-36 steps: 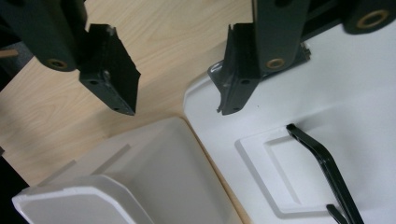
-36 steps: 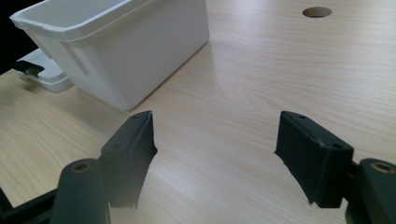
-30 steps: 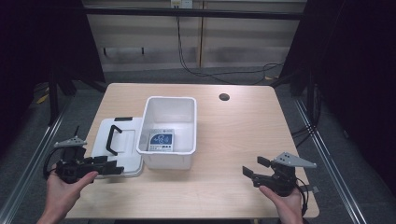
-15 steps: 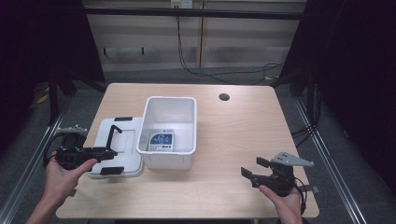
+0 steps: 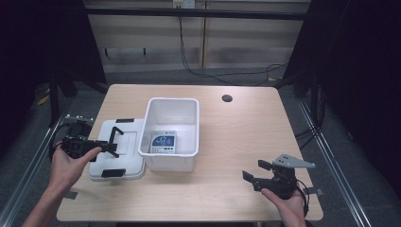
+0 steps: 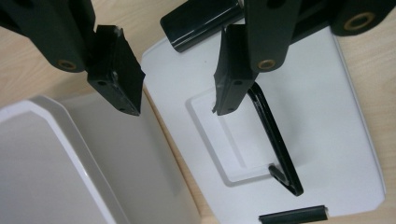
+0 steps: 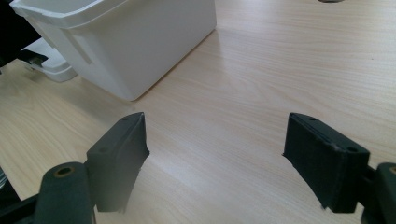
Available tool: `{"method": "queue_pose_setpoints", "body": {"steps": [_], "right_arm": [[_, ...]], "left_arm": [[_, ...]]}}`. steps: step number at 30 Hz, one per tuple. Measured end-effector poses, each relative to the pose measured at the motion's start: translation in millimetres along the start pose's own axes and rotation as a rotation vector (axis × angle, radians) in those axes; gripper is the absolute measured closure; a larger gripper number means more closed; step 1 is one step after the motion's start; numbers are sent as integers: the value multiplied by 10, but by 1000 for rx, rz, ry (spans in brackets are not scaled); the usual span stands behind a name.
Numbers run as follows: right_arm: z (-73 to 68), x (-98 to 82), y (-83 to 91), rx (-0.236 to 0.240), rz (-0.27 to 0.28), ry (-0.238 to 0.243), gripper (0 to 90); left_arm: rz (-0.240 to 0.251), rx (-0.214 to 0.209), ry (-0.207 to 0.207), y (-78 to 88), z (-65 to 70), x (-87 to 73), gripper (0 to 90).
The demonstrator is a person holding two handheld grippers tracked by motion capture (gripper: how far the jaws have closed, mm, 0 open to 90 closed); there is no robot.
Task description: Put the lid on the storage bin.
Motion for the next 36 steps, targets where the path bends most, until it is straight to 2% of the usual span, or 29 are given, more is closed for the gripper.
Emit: {"method": "queue_pose_setpoints", "body": {"steps": [4,6,9,10,12,17,18,19,20,21,23,24,25,27,29,31,33,36], "right_arm": [[-15,-9,-15,5,-11,6,209],[-16,-12,-17,5,-12,8,208],[-16,-13,-17,6,-13,8,208],[-16,-13,-19,5,-13,8,208],[-19,-15,-21,4,-14,8,208],[-18,-21,-33,5,-21,14,209],[-19,-23,-34,5,-21,15,209],[-21,-26,-35,6,-24,16,209],[-21,-26,-35,6,-24,16,209],[-23,-29,-38,8,-27,16,209],[-29,-31,-40,10,-29,13,209],[-35,-33,-44,13,-31,19,209],[-38,-35,-45,15,-32,22,209],[-42,-40,-51,17,-37,21,209],[-45,-42,-54,20,-38,20,209],[-48,-45,-55,20,-42,18,209],[-50,-46,-56,21,-43,19,208],[-50,-47,-57,22,-43,22,209]], "left_arm": [[-21,19,5,-37,-63,7,536],[-44,46,11,-39,-115,30,542],[-52,42,15,-36,-135,61,528],[-79,74,5,-51,-170,81,531],[-106,97,-3,-65,-187,89,545],[-135,113,-8,-111,-215,137,558],[-149,123,0,-116,-237,144,558],[-160,148,25,-121,-282,154,558],[-160,148,25,-121,-282,154,558],[-156,143,51,-145,-315,165,547],[-162,132,55,-158,-328,161,538],[-180,133,67,-196,-362,139,543],[-180,132,59,-213,-384,140,535],[-189,135,93,-236,-403,138,549],[-187,139,96,-244,-413,150,568],[-206,144,101,-266,-435,177,571],[-217,143,107,-290,-438,200,550],[-243,162,88,-330,-454,205,545]]}}
Point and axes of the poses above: each handheld gripper's, and its own axes: y roughly backward along the jaws, x roughly out of its top, z roughly to its right, the point moved 10 cm from there along -y, roughly forward along the jaws, and after that the axes turned 2 degrees about -x, right-handed, at the moved point
